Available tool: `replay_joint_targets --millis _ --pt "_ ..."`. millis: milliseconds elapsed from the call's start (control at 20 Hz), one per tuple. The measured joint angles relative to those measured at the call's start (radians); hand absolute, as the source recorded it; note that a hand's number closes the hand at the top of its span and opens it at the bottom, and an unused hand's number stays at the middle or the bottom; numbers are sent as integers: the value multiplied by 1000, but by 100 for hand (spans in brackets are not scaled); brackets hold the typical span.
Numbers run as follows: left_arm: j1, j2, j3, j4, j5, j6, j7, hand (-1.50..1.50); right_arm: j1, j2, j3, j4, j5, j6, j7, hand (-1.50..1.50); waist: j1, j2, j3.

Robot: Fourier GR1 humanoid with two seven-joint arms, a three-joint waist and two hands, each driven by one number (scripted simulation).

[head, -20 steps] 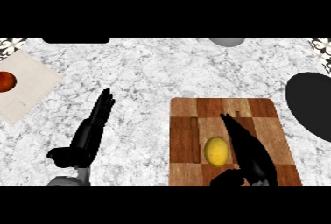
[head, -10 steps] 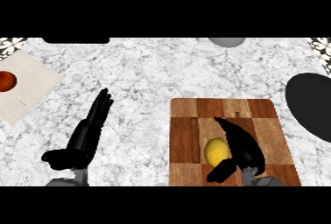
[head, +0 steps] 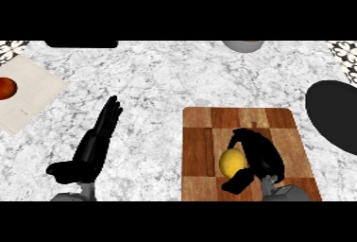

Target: Pick the lemon from the cutting board and place it in the pan

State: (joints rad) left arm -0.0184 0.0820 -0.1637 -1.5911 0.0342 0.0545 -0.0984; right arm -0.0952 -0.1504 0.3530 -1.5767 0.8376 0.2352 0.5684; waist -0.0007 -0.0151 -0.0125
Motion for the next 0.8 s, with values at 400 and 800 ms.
replay_joint_targets --millis 400,800 --pt "-6 -12 9 7 -11 -8 6 0 40 -14 -2 -81 99 -89 -25 150 -2 8 8" --pt "5 -14 21 11 -14 -7 -2 0 238 -229 -17 -330 78 -137 -281 150 -15 10 12"
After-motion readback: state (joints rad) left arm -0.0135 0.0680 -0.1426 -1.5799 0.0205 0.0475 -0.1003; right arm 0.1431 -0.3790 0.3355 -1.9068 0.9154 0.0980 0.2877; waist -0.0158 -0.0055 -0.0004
